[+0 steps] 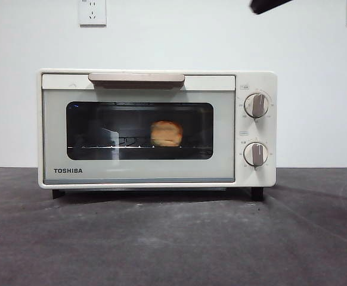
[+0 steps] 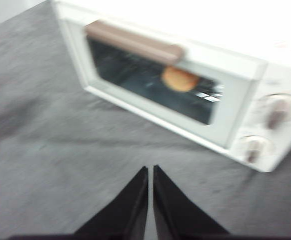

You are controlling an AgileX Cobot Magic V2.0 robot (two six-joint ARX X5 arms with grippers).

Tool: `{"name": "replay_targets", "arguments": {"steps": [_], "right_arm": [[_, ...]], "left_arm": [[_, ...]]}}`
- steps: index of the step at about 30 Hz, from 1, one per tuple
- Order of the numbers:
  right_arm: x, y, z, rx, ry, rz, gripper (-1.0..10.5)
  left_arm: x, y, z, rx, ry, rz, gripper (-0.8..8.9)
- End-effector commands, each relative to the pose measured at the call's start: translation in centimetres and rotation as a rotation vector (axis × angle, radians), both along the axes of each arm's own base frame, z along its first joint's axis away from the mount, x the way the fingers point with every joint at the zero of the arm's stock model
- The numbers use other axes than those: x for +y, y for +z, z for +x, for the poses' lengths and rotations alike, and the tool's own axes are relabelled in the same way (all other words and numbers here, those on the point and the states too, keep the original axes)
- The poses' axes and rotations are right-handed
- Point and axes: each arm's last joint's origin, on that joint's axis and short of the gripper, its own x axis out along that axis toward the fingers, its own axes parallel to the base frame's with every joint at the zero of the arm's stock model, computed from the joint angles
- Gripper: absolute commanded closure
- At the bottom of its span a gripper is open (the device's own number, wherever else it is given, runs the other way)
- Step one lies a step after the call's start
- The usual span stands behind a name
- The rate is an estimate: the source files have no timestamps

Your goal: The left arm flap open the oven, the right arm pick bread and place it into oven, the left arm flap close the oven

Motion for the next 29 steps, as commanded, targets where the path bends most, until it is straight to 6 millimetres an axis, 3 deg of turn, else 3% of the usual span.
{"name": "replay_targets", "arguments": {"steps": [1,7,13,19,29], "right_arm": [[-1.2,0.6,0.5,-0.041,-0.067,0.013,9.3],[-6.0,0.3,1.0,-0.11,-0.283,0.033,9.3],[-9.8,-1.8,0.0,-0.293,-0.444,0.042,9.3],[-11.6,-4.4,-1.3,-0.429,-0.575,0.08,9.3],[-12.3,-8.1,-2.9,-0.516,-0.613,0.123,9.3]], "left_arm": [[0.0,-0.7,0.1,0.022,0.002,-0.001,7.94],[0.0,-0.7,0.1,0.022,0.002,-0.001,7.94],[0.0,-0.7,0.1,0.022,0.002,-0.001,7.94],[0.0,-0.7,0.1,0.022,0.002,-0.001,7.94],[0.0,-0.7,0.1,0.022,0.002,-0.001,7.94]]}}
